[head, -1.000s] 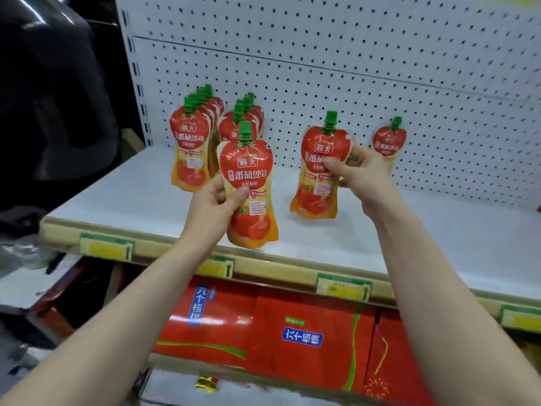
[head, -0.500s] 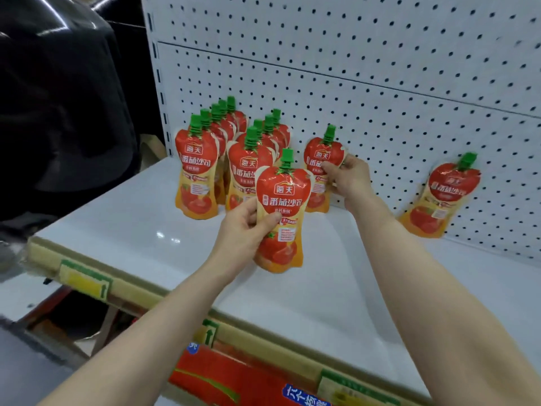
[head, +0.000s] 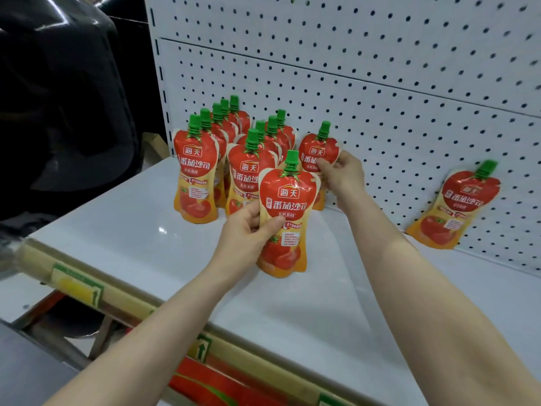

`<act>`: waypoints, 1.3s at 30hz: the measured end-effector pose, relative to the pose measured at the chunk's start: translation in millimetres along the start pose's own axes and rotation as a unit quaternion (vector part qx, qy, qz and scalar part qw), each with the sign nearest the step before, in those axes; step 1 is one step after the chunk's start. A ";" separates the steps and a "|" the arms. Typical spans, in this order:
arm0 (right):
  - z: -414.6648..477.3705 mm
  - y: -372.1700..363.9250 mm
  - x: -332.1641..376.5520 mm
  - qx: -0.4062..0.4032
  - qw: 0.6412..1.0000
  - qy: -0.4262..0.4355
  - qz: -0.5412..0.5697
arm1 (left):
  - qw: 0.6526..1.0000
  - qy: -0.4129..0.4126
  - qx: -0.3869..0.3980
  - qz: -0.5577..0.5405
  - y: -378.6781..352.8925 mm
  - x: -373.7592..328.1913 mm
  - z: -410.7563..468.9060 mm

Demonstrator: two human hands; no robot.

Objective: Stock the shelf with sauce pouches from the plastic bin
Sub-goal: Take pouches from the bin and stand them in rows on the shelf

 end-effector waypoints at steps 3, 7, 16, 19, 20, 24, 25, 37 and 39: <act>-12.4 8.9 8.8 -0.012 0.999 0.004 -0.042 | 1.000 -0.001 0.006 0.002 -2.9 -0.9 0.7; -63.1 33.5 43.4 -0.041 0.995 0.050 -0.079 | 1.000 -0.004 0.017 -0.005 -9.5 -0.8 0.8; -142.3 11.1 49.4 0.216 0.974 0.051 -0.039 | 0.999 -0.002 0.054 -0.005 -50.6 1.9 5.8; -131.2 36.8 45.8 0.149 0.987 0.053 -0.030 | 0.997 -0.002 0.047 0.067 -51.9 3.6 5.3; -126.2 44.4 43.8 0.125 0.991 0.052 -0.024 | 0.994 0.006 0.046 0.100 -50.9 6.4 5.5; -101.8 53.9 34.6 0.058 0.995 0.054 -0.052 | 0.964 0.076 0.073 0.246 -51.9 29.6 12.5; -95.9 51.6 33.8 0.048 0.995 0.058 -0.068 | 0.953 0.088 0.085 0.277 -53.7 34.5 16.2; -45.8 5.2 35.0 0.045 0.992 0.099 -0.071 | 0.927 0.099 0.068 0.356 -56.8 56.3 63.3; -44.1 4.2 34.0 0.042 0.991 0.103 -0.067 | 0.930 0.092 0.060 0.352 -55.0 56.6 65.3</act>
Point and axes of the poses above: each hand's wrist, its own z-axis towards the middle knuckle, its own y-axis out of the back of the hand, x = y × z, the point moved 10 cm from there along z, towards the middle knuckle, and after that the axes turned 10 degrees about x, right-handed, at the moved point
